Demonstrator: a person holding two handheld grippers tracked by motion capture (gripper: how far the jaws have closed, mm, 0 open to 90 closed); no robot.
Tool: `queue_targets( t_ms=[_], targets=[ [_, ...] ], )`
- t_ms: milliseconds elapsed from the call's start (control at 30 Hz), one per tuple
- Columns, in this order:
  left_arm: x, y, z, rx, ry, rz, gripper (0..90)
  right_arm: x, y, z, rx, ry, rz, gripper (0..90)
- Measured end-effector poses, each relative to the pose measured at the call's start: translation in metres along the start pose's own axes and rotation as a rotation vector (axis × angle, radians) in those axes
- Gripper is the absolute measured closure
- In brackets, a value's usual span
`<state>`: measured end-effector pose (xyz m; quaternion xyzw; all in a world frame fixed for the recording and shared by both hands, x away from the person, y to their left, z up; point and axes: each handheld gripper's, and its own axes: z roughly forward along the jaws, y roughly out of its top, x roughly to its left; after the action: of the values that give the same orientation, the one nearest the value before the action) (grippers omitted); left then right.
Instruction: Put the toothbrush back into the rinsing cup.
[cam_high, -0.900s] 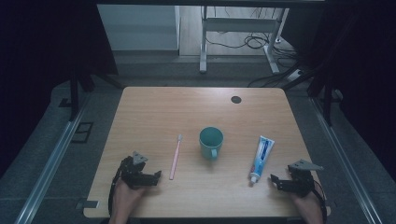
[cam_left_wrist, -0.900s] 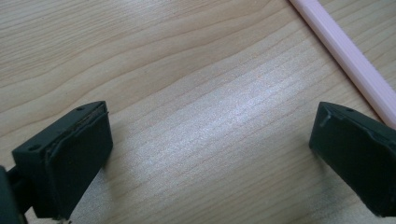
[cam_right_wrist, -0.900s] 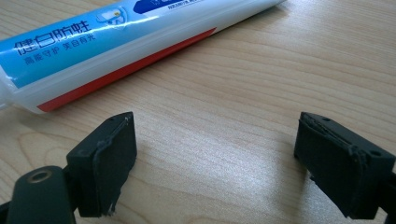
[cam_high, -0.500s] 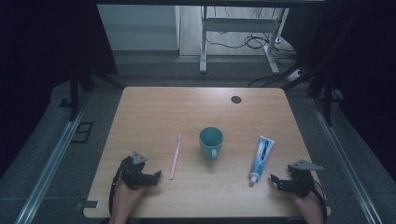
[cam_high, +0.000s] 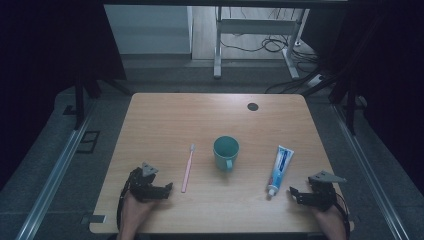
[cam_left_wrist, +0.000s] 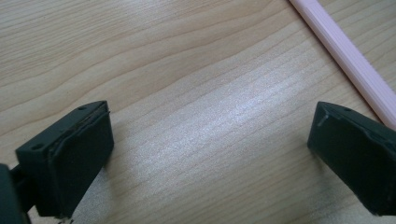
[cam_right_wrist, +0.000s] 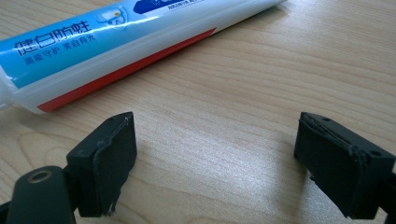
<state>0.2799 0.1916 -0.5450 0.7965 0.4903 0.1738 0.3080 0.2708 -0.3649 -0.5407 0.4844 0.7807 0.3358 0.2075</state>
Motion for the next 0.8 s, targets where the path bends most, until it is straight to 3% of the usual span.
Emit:
queue_targets(
  t_ms=[300, 433, 800],
  targets=[
    [-0.001, 0.003, -0.004, 0.012, -0.008, 0.007, 13.5, 0.000, 0.000, 0.000, 0.000, 0.000, -0.001, 12.8],
    [-0.002, 0.005, -0.005, 0.028, 0.000, 0.018, 14.4, 0.000, 0.000, 0.000, 0.000, 0.000, -0.001, 12.8],
    [-0.006, 0.015, -0.009, 0.057, -0.039, 0.029, 22.0, 0.000, 0.000, 0.000, 0.000, -0.001, -0.001, 12.8]
  ],
)
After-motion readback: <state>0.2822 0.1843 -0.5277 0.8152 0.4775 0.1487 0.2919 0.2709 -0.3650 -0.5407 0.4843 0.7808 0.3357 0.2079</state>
